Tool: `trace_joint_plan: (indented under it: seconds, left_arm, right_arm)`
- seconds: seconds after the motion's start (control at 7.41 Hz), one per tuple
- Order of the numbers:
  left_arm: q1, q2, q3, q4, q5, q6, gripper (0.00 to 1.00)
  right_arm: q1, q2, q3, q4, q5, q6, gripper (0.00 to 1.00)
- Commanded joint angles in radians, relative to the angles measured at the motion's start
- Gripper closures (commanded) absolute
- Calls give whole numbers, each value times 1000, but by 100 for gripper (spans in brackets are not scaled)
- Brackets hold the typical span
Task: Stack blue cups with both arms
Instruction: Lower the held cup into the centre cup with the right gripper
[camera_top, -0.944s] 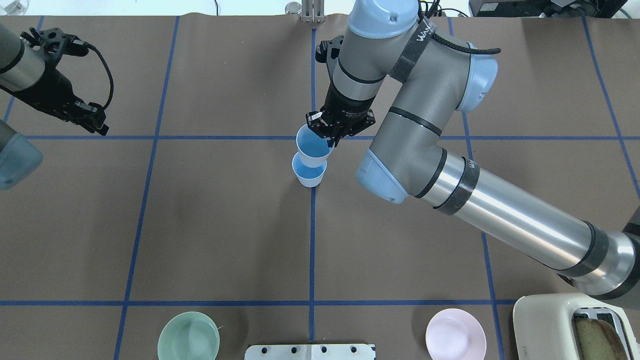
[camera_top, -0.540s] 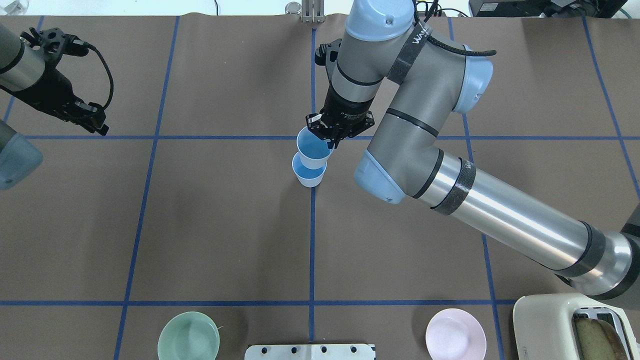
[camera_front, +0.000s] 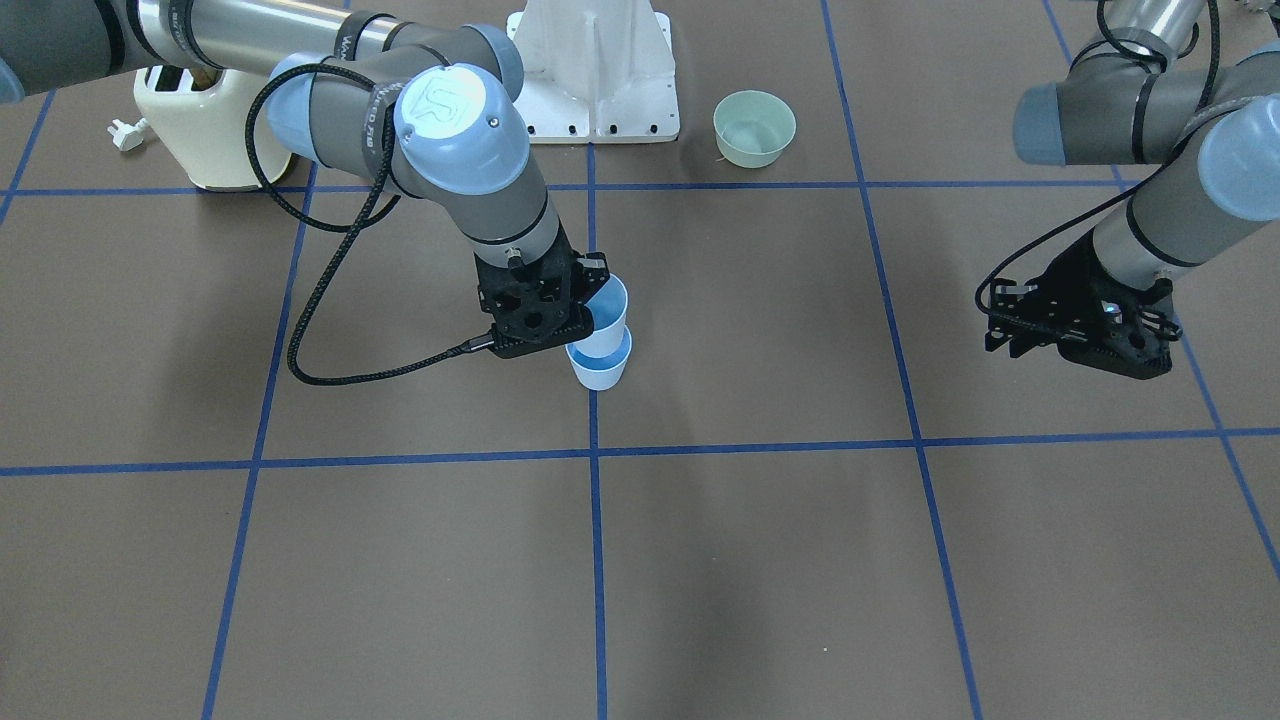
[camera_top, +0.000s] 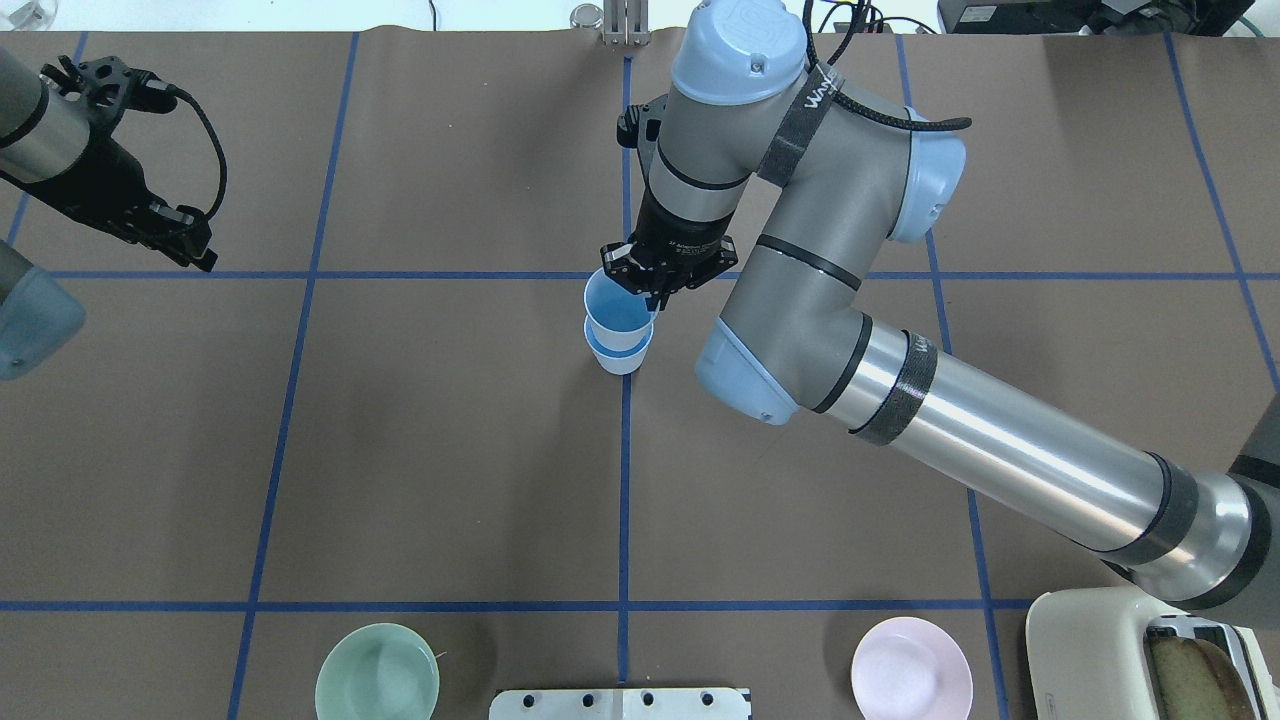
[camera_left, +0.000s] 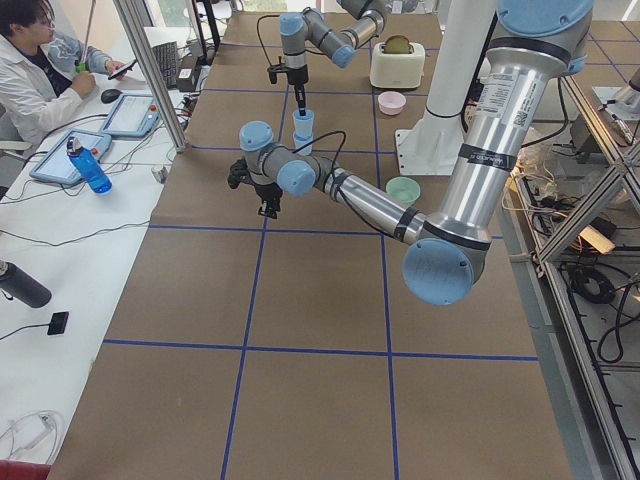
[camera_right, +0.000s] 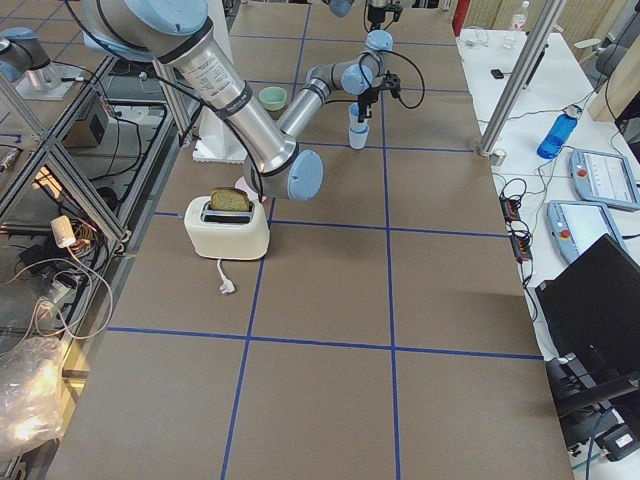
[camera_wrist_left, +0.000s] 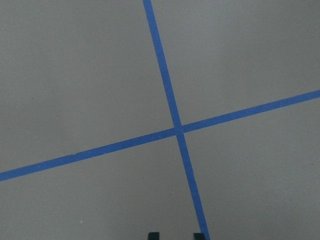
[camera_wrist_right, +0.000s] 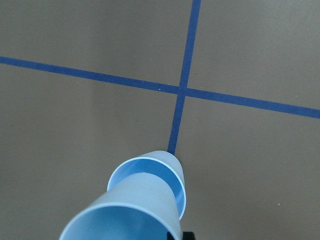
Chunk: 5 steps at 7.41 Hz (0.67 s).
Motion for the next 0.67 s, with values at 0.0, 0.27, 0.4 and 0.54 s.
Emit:
trace_joint_plan:
  seconds: [0.0, 0.27, 0.4, 0.54]
  left_arm:
    - [0, -1, 0, 0, 0, 0, 65]
    - [0, -1, 0, 0, 0, 0, 65]
    - [0, -1, 0, 0, 0, -2, 65]
    - [0, -1, 2, 0, 0, -2, 65]
  right_arm:
    - [-5, -1, -6, 0, -10, -8, 87]
    - [-5, -1, -10, 2, -11, -8, 87]
    - [-5, -1, -13, 8, -18, -8, 87]
    - [-7, -1, -27, 23, -18, -8, 86]
